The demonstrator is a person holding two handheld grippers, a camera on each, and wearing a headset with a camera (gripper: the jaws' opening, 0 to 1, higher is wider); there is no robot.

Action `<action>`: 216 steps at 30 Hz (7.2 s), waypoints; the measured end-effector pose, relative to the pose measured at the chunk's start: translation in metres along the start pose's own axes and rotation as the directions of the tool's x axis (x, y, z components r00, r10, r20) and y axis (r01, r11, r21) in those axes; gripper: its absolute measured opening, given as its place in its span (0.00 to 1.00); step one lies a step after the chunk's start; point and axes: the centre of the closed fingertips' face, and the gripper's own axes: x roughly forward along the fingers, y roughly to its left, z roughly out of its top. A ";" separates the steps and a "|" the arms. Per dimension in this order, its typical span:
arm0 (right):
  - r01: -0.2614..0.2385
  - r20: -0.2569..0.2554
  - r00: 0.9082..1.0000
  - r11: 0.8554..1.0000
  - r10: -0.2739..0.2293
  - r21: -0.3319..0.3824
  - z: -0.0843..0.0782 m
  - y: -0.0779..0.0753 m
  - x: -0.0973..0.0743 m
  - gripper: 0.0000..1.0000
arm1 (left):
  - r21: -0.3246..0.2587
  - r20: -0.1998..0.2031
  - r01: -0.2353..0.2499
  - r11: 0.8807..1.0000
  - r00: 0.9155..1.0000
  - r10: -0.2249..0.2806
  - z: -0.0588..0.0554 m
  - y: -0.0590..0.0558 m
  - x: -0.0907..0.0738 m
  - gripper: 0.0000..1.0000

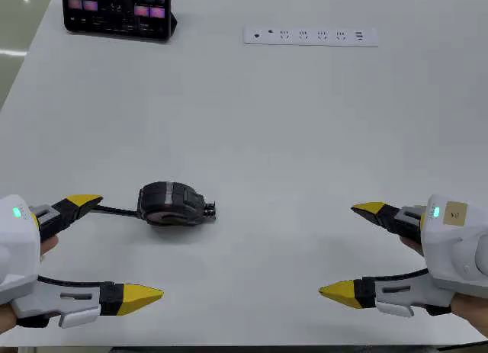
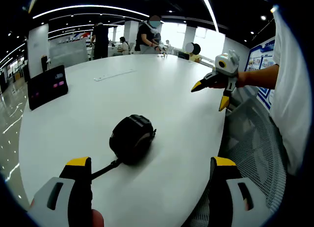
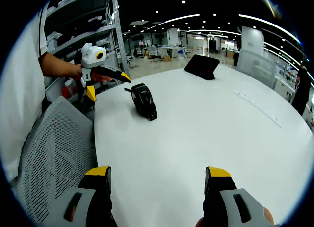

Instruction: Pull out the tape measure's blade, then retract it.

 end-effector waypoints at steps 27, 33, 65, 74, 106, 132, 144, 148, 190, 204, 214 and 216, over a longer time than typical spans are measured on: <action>0.020 0.019 1.000 1.000 -0.020 -0.015 0.005 -0.004 0.000 0.80 | -0.001 0.000 -0.002 1.000 1.000 0.002 0.001 0.005 0.002 0.96; 0.012 0.017 1.000 1.000 -0.012 -0.010 0.004 -0.003 0.000 0.79 | 0.003 -0.003 -0.001 1.000 1.000 0.001 0.001 0.005 0.002 0.95; -0.028 0.002 1.000 0.996 0.028 -0.079 0.021 -0.012 0.023 0.79 | 0.058 -0.052 0.034 0.998 0.998 -0.031 0.004 0.016 0.016 0.92; -0.048 -0.010 0.999 0.993 0.047 -0.108 0.025 -0.014 0.030 0.78 | 0.090 -0.079 0.052 0.995 0.996 -0.045 0.005 0.020 0.021 0.90; -0.107 -0.058 0.994 0.974 0.097 -0.199 0.038 -0.018 0.051 0.76 | 0.216 -0.226 0.104 0.971 0.973 -0.054 0.001 0.042 0.040 0.65; -0.123 -0.064 0.992 0.973 0.113 -0.197 0.037 -0.017 0.061 0.75 | 0.321 -0.302 0.174 0.931 0.950 -0.073 0.000 0.046 0.060 0.36; -0.136 -0.064 0.990 0.972 0.126 -0.193 0.035 -0.015 0.066 0.74 | 0.333 -0.323 0.195 0.923 0.943 -0.083 -0.004 0.046 0.063 0.30; -0.141 -0.064 0.989 0.971 0.131 -0.193 0.034 -0.013 0.068 0.73 | 0.328 -0.333 0.209 0.921 0.938 -0.094 -0.006 0.045 0.064 0.29; -0.197 0.027 0.978 0.962 0.205 -0.191 0.062 -0.011 0.109 0.53 | 0.429 -0.407 0.236 0.872 0.912 -0.047 -0.010 0.047 0.066 0.25; -0.247 0.025 0.965 0.941 0.260 -0.230 0.068 -0.002 0.136 0.42 | 0.423 -0.433 0.252 0.870 0.900 -0.050 -0.010 0.046 0.066 0.25; -0.271 0.031 0.957 0.927 0.289 -0.260 0.073 0.006 0.155 0.35 | 0.417 -0.436 0.250 0.874 0.898 -0.049 -0.010 0.047 0.066 0.25; -0.275 0.033 0.956 0.925 0.293 -0.263 0.075 0.007 0.157 0.34 | 0.416 -0.437 0.250 0.874 0.898 -0.049 -0.011 0.047 0.066 0.25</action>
